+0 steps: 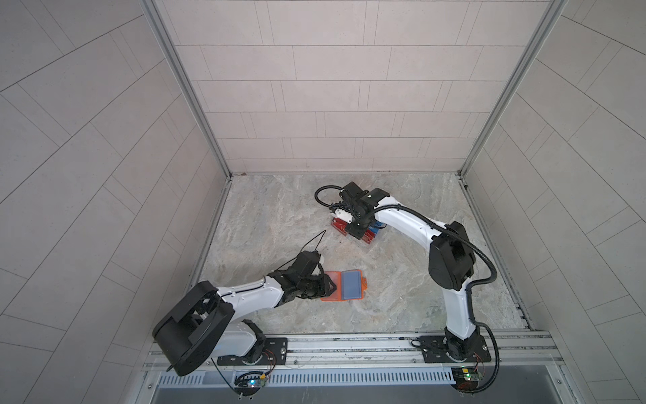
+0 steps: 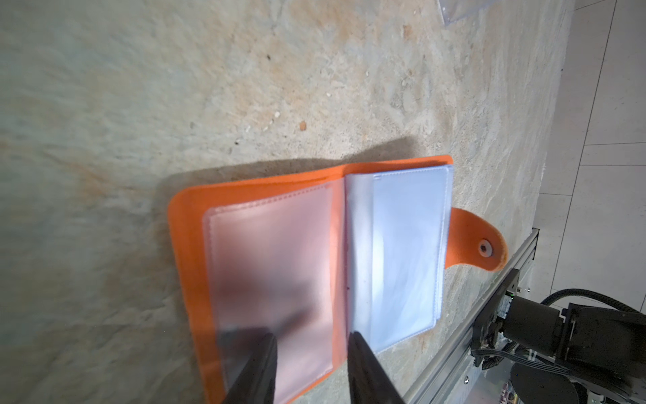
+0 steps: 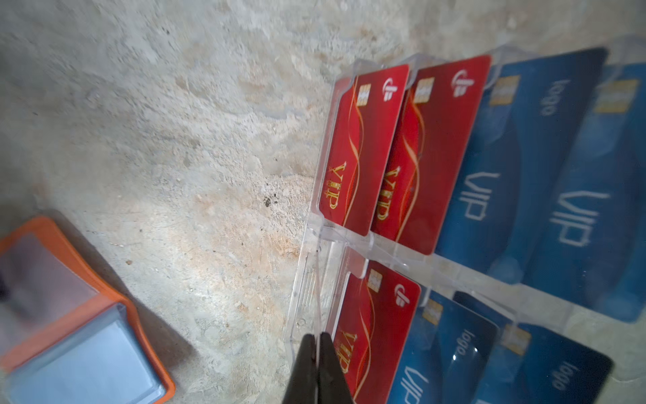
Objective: Put the credit cards into the card holder
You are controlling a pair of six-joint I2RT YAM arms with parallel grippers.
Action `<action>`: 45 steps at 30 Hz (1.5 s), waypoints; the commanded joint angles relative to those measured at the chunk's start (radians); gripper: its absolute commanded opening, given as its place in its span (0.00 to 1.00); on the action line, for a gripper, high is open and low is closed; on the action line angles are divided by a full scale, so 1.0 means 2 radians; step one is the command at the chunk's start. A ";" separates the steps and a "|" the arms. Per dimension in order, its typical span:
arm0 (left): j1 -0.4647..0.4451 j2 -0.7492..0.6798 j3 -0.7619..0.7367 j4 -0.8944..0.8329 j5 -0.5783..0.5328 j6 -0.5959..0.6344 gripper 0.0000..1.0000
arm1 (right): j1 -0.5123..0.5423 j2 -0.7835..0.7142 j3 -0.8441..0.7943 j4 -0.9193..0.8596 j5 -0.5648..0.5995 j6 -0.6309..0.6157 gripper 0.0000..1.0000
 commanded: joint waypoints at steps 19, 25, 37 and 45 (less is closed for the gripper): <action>-0.002 -0.018 -0.002 0.025 -0.012 0.023 0.37 | 0.018 -0.187 -0.380 0.336 -0.353 0.431 0.00; -0.001 -0.014 -0.029 0.041 -0.029 0.010 0.33 | 0.018 -0.196 -0.462 0.442 -0.360 0.522 0.00; -0.001 -0.016 -0.051 0.051 -0.032 0.001 0.30 | 0.018 -0.195 -0.499 0.461 -0.357 0.570 0.00; -0.001 -0.013 -0.057 0.061 -0.031 -0.002 0.31 | 0.018 -0.199 -0.502 0.437 -0.349 0.576 0.00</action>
